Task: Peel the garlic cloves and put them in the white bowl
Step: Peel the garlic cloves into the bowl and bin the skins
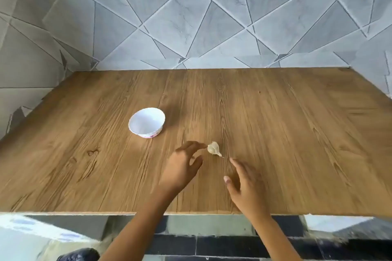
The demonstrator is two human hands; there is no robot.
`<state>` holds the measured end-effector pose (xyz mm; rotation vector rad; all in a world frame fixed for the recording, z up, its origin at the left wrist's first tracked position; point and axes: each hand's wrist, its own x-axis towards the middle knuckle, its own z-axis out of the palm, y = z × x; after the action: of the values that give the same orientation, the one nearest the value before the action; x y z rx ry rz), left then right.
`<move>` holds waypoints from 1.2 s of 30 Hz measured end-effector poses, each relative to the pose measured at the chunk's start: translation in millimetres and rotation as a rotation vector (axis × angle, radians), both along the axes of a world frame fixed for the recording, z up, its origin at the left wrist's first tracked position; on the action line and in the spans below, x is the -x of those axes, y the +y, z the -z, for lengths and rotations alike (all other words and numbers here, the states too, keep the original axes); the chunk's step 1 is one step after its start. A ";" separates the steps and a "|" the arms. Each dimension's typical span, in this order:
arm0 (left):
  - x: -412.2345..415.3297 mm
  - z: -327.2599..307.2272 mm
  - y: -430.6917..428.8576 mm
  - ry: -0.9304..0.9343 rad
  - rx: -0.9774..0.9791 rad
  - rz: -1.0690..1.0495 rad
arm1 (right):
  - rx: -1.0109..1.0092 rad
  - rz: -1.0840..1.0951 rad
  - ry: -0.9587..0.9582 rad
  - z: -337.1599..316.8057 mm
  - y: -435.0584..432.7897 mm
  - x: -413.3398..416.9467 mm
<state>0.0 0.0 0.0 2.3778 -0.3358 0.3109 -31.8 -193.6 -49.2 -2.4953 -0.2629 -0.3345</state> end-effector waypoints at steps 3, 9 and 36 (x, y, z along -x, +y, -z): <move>-28.5 -2.2 -8.1 0.038 -0.088 0.114 | 0.011 0.018 0.011 4.0 1.2 -4.0; -57.5 -4.2 -19.0 0.096 -0.226 0.215 | -0.012 0.065 0.090 -0.6 2.6 -7.1; -72.7 -9.6 6.3 0.206 0.402 0.018 | -0.855 -0.004 0.394 -42.5 39.8 -75.4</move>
<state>72.7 6.3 9.6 1.9880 -0.1780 0.1087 43.6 -153.8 -6.7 -1.6608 0.0426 0.0587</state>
